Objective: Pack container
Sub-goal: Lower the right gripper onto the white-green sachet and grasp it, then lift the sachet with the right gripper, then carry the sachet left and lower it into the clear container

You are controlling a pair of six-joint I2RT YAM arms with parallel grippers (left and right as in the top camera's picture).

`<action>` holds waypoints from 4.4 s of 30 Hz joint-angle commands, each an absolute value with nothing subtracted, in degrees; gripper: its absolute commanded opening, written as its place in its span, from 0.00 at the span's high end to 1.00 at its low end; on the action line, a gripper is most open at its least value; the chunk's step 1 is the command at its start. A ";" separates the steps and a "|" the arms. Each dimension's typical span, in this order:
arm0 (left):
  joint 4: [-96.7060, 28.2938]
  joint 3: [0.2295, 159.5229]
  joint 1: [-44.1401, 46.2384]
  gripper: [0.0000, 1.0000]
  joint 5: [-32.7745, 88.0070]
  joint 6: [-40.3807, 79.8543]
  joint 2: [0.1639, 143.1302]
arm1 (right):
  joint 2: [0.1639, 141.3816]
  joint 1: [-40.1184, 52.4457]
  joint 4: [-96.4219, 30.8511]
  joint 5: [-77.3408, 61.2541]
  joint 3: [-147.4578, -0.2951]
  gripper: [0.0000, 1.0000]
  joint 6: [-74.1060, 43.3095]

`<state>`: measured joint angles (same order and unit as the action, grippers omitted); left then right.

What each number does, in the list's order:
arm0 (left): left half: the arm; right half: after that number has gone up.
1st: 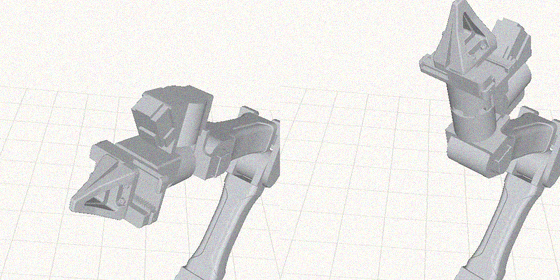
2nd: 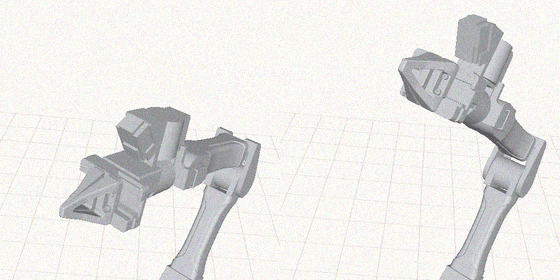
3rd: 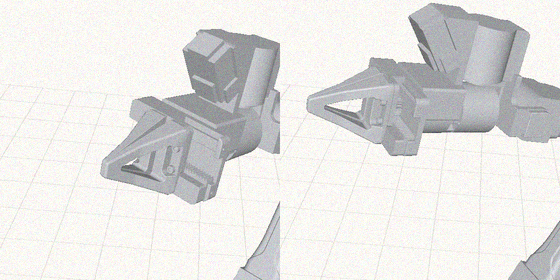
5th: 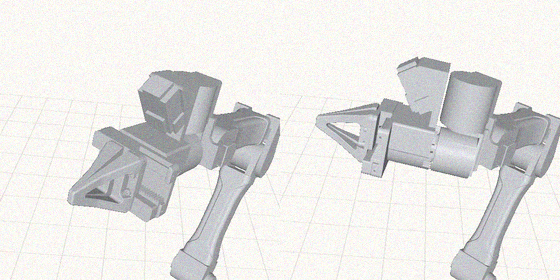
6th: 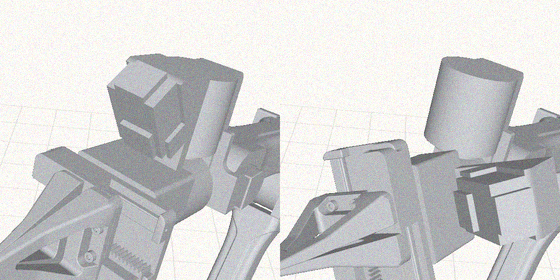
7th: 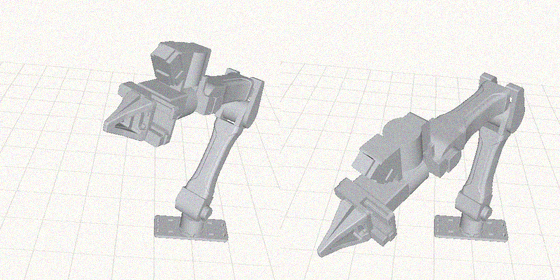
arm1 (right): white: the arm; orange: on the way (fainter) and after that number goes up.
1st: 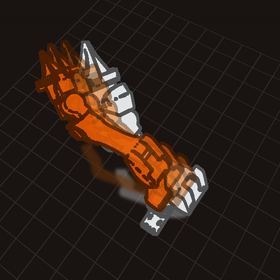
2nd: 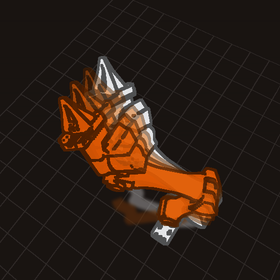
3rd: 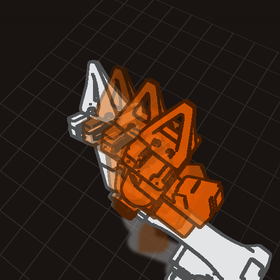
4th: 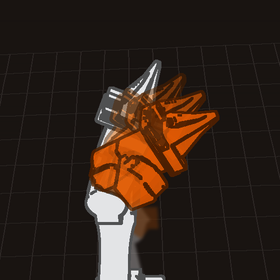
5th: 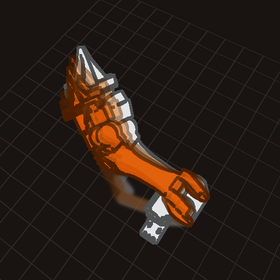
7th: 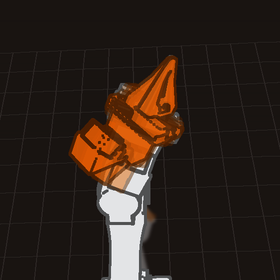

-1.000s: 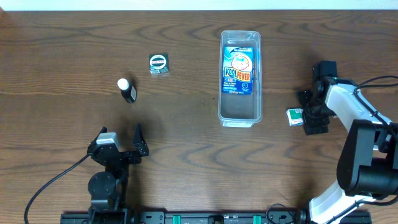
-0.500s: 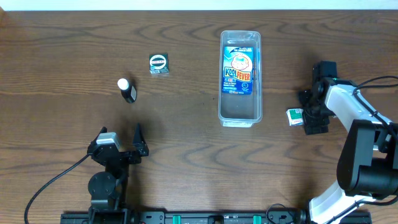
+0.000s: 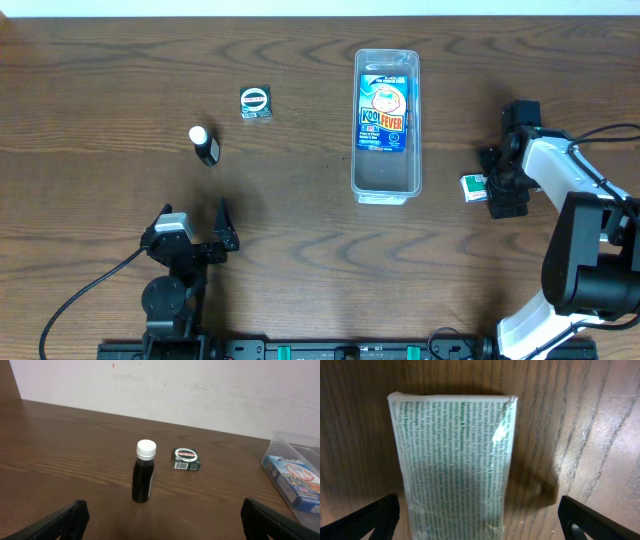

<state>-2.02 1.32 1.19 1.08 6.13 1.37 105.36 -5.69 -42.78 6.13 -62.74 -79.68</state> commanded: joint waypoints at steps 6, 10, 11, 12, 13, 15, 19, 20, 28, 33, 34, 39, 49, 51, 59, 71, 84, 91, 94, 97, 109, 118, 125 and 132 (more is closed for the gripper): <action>-4.23 0.23 1.37 0.02 -0.43 5.78 0.99 | 105.23 -5.23 -42.92 8.60 -62.11 0.17 -80.75; -4.23 0.23 1.37 0.02 -0.43 5.78 0.99 | 105.23 -5.23 -42.54 8.62 -62.11 0.31 -80.73; -4.23 0.23 1.37 0.02 -0.43 5.78 0.99 | 105.23 -5.23 -42.54 8.60 -62.11 0.36 -80.75; -4.23 0.23 1.37 0.02 -0.43 5.78 0.99 | 105.23 -5.23 -42.54 8.60 -62.11 0.41 -80.73; -4.23 0.23 1.37 0.02 -0.43 5.78 0.99 | 105.23 -5.23 -42.54 8.60 -62.11 0.43 -80.73; -4.23 0.23 1.37 0.02 -0.43 5.78 0.99 | 105.23 -5.23 -42.59 8.58 -62.11 0.46 -80.73; -4.23 0.23 1.37 0.02 -0.43 5.78 0.99 | 105.23 -5.23 -42.63 8.56 -62.11 0.50 -80.73; -4.23 0.23 1.37 0.02 -0.43 5.78 0.99 | 105.23 -5.23 -42.63 8.54 -62.11 0.50 -80.73; -4.23 0.23 1.37 0.02 -0.43 5.80 0.99 | 105.23 -5.23 -42.59 8.10 -62.11 0.64 -80.73; -4.23 0.23 1.37 0.02 -0.43 5.78 0.99 | 105.21 -5.23 -42.59 7.77 -62.13 0.62 -80.16; -4.23 0.23 1.37 0.02 -0.43 5.78 0.99 | 105.21 -5.23 -42.57 7.44 -62.17 0.62 -79.81; -4.23 0.23 1.37 0.02 -0.43 5.78 0.99 | 105.21 -5.23 -42.59 6.96 -62.98 0.62 -76.09; -4.23 0.23 1.37 0.02 -0.45 5.78 0.99 | 101.06 -5.08 -42.61 0.10 -69.76 0.57 -61.56; -4.23 0.23 1.37 0.02 -0.43 5.78 0.99 | 99.22 -4.73 -42.61 -0.93 -71.88 0.55 -57.28; -4.23 0.23 1.37 0.02 -0.43 5.78 0.99 | 91.11 1.19 -42.50 -6.15 -81.32 0.44 -45.78; -4.23 0.23 1.37 0.02 -0.43 5.78 0.99 | 92.07 9.78 -44.69 6.28 -85.30 0.32 -52.80; -4.23 0.23 1.37 0.02 -0.43 5.78 0.99 | 109.19 -0.03 -44.12 -0.30 -85.30 0.27 -62.17; -4.23 0.23 1.37 0.02 -0.43 5.78 0.99 | 115.26 -4.54 -44.03 -1.98 -85.30 0.27 -60.93; -4.23 0.23 1.37 0.02 -0.43 5.78 0.99 | 116.36 -4.75 -43.09 -1.98 -85.30 0.26 -59.27; -4.23 0.23 1.37 0.02 -0.43 5.78 0.99 | 117.43 -4.56 -42.81 -1.96 -85.30 0.25 -59.11; -4.23 0.23 1.37 0.02 -0.43 5.78 0.99 | 121.54 -4.21 -42.37 -1.45 -85.30 0.26 -62.35; -4.23 0.23 1.37 0.02 -0.43 5.78 0.99 | 121.86 -4.12 -42.41 0.43 -85.27 0.32 -64.25; -4.23 0.23 1.37 0.02 -0.43 5.78 0.99 | 121.86 -4.10 -42.61 1.10 -85.06 0.51 -64.27; -4.23 0.23 1.37 0.02 -0.43 5.78 0.99 | 121.86 -4.10 -42.61 1.08 -85.01 0.61 -63.55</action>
